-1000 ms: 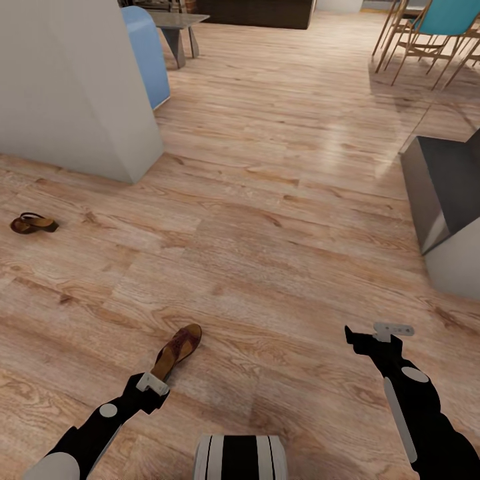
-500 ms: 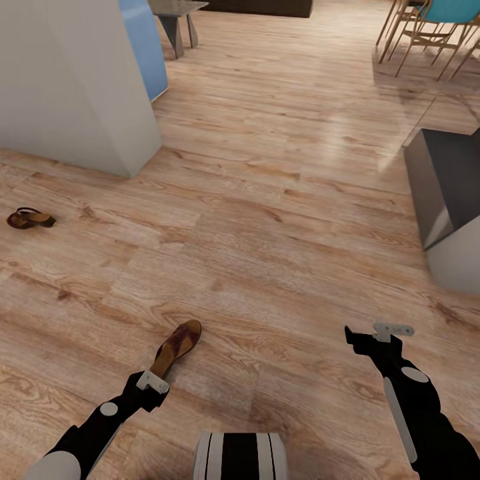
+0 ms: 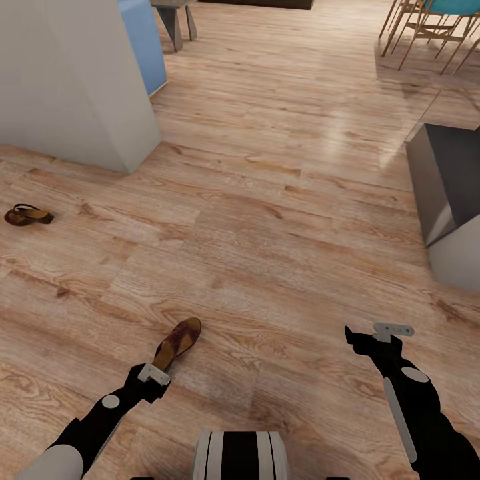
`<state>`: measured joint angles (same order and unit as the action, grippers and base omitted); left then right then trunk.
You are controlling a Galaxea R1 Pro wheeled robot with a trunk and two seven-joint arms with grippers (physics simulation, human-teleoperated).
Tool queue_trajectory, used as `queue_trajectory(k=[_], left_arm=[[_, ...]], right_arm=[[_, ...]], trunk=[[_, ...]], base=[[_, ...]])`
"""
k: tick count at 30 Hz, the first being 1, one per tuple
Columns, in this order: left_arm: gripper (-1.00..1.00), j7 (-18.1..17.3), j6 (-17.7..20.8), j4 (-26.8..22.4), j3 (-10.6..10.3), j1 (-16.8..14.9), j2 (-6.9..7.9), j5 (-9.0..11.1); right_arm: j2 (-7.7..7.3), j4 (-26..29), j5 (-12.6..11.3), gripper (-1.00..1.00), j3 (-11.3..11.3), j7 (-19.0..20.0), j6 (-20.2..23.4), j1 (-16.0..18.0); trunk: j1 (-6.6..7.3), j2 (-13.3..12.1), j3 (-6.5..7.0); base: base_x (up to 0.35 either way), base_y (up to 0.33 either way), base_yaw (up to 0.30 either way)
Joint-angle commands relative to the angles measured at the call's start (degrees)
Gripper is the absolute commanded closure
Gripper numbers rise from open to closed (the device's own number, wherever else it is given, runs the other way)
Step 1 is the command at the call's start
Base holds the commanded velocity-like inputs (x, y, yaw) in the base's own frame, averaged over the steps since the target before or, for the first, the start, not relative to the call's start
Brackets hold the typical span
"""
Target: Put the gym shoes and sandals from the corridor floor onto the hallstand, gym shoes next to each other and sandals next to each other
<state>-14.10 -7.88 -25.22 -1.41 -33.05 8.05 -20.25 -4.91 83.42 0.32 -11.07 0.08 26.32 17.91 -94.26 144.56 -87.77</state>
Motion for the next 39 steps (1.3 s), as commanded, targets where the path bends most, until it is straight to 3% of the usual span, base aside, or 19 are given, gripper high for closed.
queue_trajectory(k=[1, 37, 39], left_arm=[[-1.0, 0.0, -0.3, 0.0, -0.1, 0.0, 0.05, -0.4], [-1.0, -0.1, -0.5, -0.3, -0.3, 0.8, -0.32, -0.5], [-1.0, -0.1, -0.5, -0.4, -0.3, 0.8, -0.32, -0.5]], right_arm=[[-0.01, 0.1, 0.0, -1.0, 0.0, 0.0, 0.3, 0.0], [-0.01, 0.3, 0.1, -1.0, -0.1, 0.0, 0.3, 0.0], [-0.01, 0.3, 0.1, -1.0, -0.1, 0.0, 0.3, 0.0]], trunk=[[0.01, 0.0, -0.03], [0.01, 0.0, -0.04], [-0.04, 0.0, -0.48]], base=[[0.0, 0.0, 0.0], [0.018, 0.016, 0.0], [0.0, 0.0, 0.0]])
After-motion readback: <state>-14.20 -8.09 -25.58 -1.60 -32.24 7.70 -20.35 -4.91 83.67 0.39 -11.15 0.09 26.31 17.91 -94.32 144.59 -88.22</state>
